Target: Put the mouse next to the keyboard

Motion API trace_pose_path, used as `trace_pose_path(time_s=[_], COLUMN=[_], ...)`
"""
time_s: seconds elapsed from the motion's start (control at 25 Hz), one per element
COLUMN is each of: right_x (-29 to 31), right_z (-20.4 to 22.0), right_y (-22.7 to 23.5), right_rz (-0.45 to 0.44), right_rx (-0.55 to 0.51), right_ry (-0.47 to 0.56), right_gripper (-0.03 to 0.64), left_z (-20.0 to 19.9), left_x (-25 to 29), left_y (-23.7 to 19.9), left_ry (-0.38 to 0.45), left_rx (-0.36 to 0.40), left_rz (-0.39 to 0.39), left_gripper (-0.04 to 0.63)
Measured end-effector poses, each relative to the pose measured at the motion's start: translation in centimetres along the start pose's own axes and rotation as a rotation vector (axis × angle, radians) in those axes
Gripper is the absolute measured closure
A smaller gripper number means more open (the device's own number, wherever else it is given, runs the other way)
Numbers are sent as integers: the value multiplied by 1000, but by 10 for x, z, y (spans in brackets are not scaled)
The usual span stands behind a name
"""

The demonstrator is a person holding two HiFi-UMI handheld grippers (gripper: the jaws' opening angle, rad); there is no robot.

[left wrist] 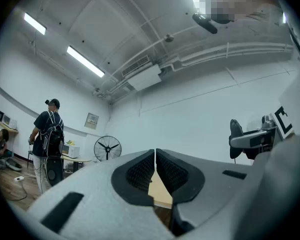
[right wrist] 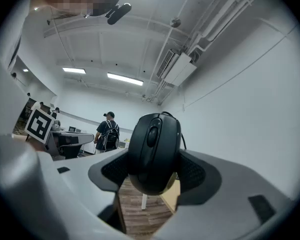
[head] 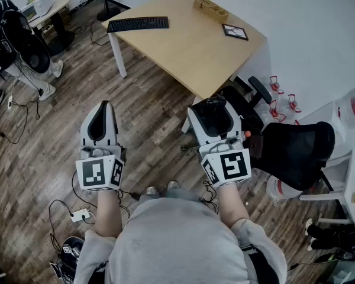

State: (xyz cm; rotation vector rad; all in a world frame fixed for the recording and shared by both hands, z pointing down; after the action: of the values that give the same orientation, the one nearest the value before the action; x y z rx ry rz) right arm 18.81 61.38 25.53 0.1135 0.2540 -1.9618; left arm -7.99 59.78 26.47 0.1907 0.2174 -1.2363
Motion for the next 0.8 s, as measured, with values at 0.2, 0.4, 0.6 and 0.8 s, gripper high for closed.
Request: trace_pose_path(time_s=[0.2,0.4,0.6,0.8], right_x=[4,6,12,19], right_z=[0,-1,-2,0], right_y=[-3,-5,-11,-22], right_rz=[3,2,-2,-1], right_rx=[1,3,2,3], right_ry=[2,4,9,4], right_gripper=[365,364,365,365], left_z=[1,0,1,1], left_x=[1,1,2,1], left_y=[-5,-8,-16,-29], left_ry=[-3,0,-4,0], left_rx=[1,1,3,3], left_rz=[-2,-3,-5,-4], left_gripper=[577,577,577,577])
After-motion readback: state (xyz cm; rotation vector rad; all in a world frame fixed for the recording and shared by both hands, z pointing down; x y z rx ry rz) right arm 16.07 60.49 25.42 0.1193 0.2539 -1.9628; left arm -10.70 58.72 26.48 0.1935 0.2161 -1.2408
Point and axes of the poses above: the fingertips, and each gripper's own axes: x forward along the fingers, y to its right, z out of its underside, the point moved 6 cm from there along -x, backward along the fingers, and after that the axes turned 4 degrees about y, right-handed, at the moved point
